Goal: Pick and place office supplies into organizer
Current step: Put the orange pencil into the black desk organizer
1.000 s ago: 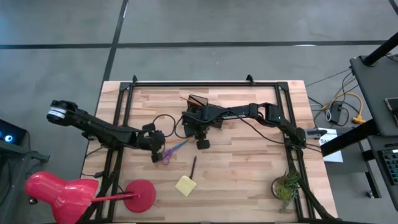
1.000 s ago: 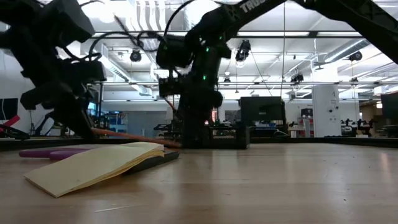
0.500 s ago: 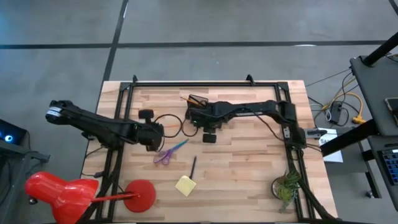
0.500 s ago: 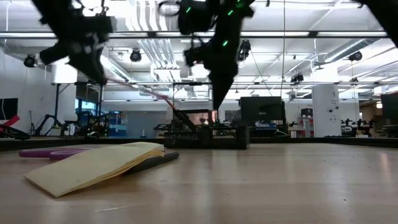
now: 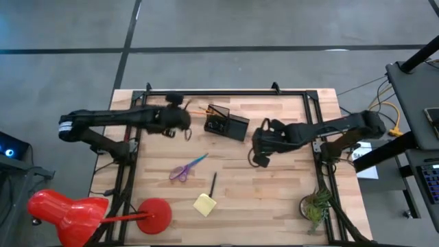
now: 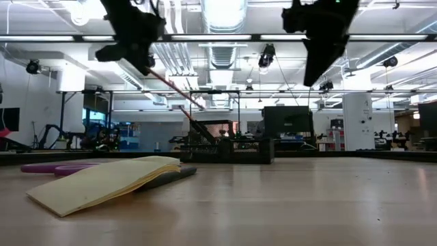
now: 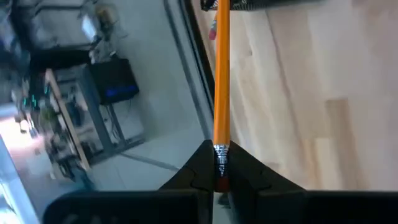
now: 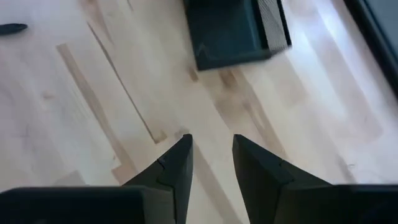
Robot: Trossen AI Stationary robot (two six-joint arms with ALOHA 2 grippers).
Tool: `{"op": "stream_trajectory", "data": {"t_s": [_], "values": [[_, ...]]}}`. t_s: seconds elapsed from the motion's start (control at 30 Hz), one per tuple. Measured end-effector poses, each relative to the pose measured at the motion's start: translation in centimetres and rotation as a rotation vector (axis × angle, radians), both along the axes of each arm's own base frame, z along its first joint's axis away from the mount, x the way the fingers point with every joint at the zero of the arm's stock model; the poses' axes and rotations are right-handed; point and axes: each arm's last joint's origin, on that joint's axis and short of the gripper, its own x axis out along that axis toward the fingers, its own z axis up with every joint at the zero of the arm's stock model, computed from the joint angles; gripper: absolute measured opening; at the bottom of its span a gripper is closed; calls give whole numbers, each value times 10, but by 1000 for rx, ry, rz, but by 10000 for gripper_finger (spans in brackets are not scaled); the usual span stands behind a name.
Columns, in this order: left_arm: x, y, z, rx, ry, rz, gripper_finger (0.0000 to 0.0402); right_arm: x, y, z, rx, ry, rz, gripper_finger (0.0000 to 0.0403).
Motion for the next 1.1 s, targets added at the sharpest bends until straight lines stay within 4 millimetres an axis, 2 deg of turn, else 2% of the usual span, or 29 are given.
{"op": "stream_trajectory", "data": {"t_s": [0.13,0.27,0.43,0.53,0.7,1.1], "values": [[24,26,10,30,130,-47,6,-12,1,0,31,-40,-59,97],[51,49,23,23,187,-99,6,-13,4,-3,14,-44,-68,89],[81,65,21,15,339,-163,6,-13,5,-6,5,-39,-57,78],[94,70,11,-13,423,-188,6,-13,4,-6,-1,-33,-43,72],[109,74,-1,-45,417,-225,6,-13,4,-6,-11,-26,-24,68],[124,76,-26,-134,450,-294,13,-16,3,-14,-30,14,9,68]]}}
